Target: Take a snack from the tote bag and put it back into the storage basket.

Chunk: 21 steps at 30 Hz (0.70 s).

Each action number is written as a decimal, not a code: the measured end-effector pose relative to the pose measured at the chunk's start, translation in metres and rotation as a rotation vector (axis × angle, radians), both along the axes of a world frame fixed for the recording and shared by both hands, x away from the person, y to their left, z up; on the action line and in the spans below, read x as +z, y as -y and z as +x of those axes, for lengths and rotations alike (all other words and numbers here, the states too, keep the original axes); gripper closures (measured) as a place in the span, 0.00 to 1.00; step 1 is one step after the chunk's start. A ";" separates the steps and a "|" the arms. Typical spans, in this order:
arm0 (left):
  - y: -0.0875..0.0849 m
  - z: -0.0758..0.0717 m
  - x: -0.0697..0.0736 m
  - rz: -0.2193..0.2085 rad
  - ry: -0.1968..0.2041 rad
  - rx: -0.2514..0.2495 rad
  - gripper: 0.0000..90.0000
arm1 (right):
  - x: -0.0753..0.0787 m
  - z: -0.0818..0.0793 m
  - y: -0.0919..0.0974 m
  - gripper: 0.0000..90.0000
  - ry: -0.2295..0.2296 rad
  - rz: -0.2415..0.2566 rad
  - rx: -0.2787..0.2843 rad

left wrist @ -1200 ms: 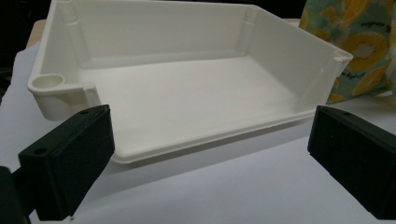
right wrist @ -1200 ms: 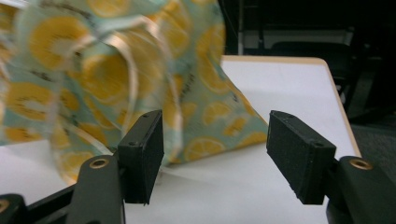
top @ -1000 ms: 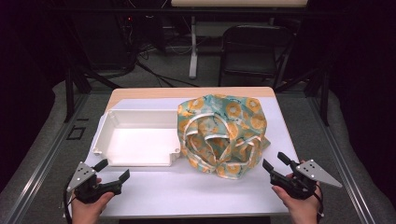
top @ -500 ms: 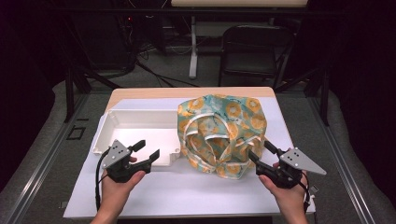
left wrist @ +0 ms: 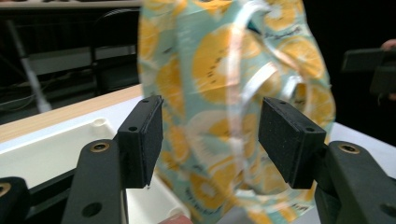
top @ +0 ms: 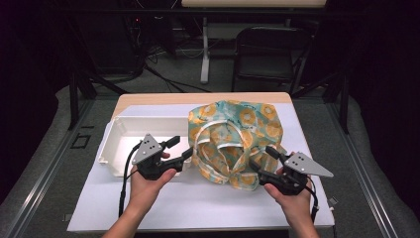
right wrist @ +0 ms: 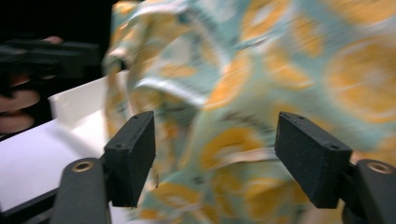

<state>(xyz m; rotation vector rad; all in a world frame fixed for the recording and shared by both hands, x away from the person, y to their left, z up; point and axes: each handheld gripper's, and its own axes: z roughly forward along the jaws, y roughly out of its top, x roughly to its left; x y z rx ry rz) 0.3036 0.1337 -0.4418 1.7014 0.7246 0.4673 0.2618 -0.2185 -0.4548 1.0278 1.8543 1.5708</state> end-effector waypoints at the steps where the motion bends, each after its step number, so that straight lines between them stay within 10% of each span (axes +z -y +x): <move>1: 0.003 0.000 0.000 0.002 -0.001 -0.005 0.48 | -0.002 0.000 -0.006 0.30 -0.012 -0.008 0.010; 6: 0.012 0.004 0.001 0.022 -0.019 -0.044 0.70 | -0.017 0.005 -0.029 0.40 -0.042 -0.081 0.018; 10: 0.010 0.007 0.004 0.020 -0.042 -0.102 0.98 | -0.025 0.012 -0.038 0.77 -0.061 -0.129 -0.012; 13: 0.009 0.006 0.007 0.027 -0.032 -0.135 1.00 | -0.024 0.013 -0.035 0.99 -0.059 -0.135 0.000; 21: 0.002 0.003 0.015 0.008 -0.017 -0.130 1.00 | -0.001 0.002 -0.018 1.00 0.019 -0.085 0.030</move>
